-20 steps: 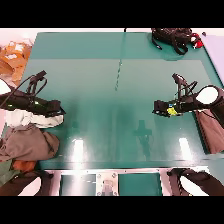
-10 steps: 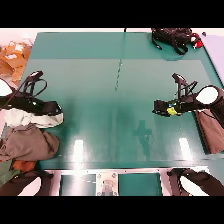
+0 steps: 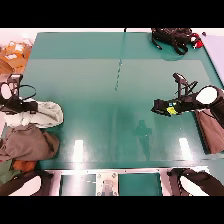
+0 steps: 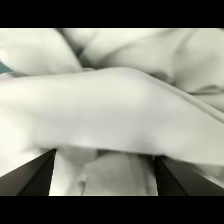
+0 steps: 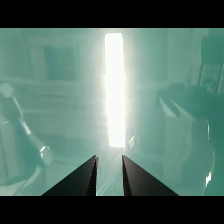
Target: Fold the shirts.
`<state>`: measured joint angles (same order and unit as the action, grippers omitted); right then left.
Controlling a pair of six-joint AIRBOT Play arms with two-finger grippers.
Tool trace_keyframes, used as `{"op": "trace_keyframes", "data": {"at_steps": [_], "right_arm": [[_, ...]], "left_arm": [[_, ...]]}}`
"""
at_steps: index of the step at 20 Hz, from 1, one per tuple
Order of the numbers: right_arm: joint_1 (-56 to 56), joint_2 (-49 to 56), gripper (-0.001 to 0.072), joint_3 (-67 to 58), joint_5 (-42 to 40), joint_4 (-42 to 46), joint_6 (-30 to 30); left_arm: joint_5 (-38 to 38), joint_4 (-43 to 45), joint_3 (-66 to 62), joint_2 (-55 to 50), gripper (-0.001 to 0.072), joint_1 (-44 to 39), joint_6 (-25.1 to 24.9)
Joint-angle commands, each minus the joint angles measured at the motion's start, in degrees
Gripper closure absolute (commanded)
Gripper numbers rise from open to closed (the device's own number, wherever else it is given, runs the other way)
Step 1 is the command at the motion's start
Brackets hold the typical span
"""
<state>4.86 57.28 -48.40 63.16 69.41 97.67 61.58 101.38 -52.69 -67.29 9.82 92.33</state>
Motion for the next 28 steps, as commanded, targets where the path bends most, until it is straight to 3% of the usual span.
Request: {"op": "trace_keyframes", "data": {"at_steps": [1, 3, 4, 5, 6, 7, 9, 12, 18, 23, 24, 25, 26, 28], "right_arm": [[0.0, 0.0, 0.051, 0.0, -0.7, 0.0, 0.0], [0.0, 0.0, 0.0511, 0.0, -0.7, 0.0, 0.0], [0.0, 0.0, 0.052, 0.0, -0.7, 0.0, 0.0], [0.0, 0.0, 0.052, 0.0, -0.6, 0.0, 0.0], [0.0, 0.0, 0.052, 0.0, -0.6, 0.0, 0.0], [0.0, 0.0, 0.0529, 0.0, -0.6, 0.0, 0.0], [-0.2, 0.0, 0.0686, 0.0, -0.6, 0.0, 0.0], [-1.7, 0.0, 0.0695, -1.0, -0.5, 0.0, 0.0], [-6.5, 0.0, 0.0695, -5.3, 0.8, 0.0, -0.9], [-8.7, 0.0, 0.0694, -5.7, 1.4, 0.0, -0.9], [-8.7, 0.0, 0.0617, -5.7, 1.4, 0.0, -0.8], [-8.7, 0.0, 0.0467, -5.7, 1.4, 0.0, -0.8], [-8.7, 0.0, 0.0415, -5.7, 1.4, 0.0, -0.8], [-8.7, 0.0, 0.0375, -5.7, 2.0, 0.0, -0.8]], "left_arm": [[-1.6, 1.2, 0.0, -7.4, 0.0, 2.3, -0.7], [-1.1, -0.5, 0.0, -11.2, 0.0011, 2.3, -1.5], [-0.8, -0.5, 0.0, -12.9, 0.024, 2.3, -1.6], [-0.5, -0.4, -0.1, -13.7, 0.0576, 2.3, -2.5], [-0.5, -0.5, -0.2, -13.9, 0.0681, 2.3, -4.0], [-0.3, -0.7, -1.1, -13.8, 0.0682, 2.3, -4.4], [1.9, -1.5, -5.1, -13.3, 0.0683, 1.9, -5.0], [3.5, -3.6, -12.8, -8.3, 0.0684, -3.4, -6.1], [4.4, -13.5, -29.0, -3.1, 0.0684, -27.6, -7.3], [-3.0, -23.5, -29.3, -8.4, 0.068, -43.2, -6.9], [-3.8, -25.1, -29.2, -10.7, 0.0554, -44.7, -7.1], [-4.2, -26.2, -29.3, -13.0, 0.0111, -45.8, -7.2], [-3.5, -27.5, -29.3, -14.7, 0.0014, -45.9, -6.7], [-0.5, -27.5, -29.3, -16.2, 0.0001, -44.9, -6.8]]}}
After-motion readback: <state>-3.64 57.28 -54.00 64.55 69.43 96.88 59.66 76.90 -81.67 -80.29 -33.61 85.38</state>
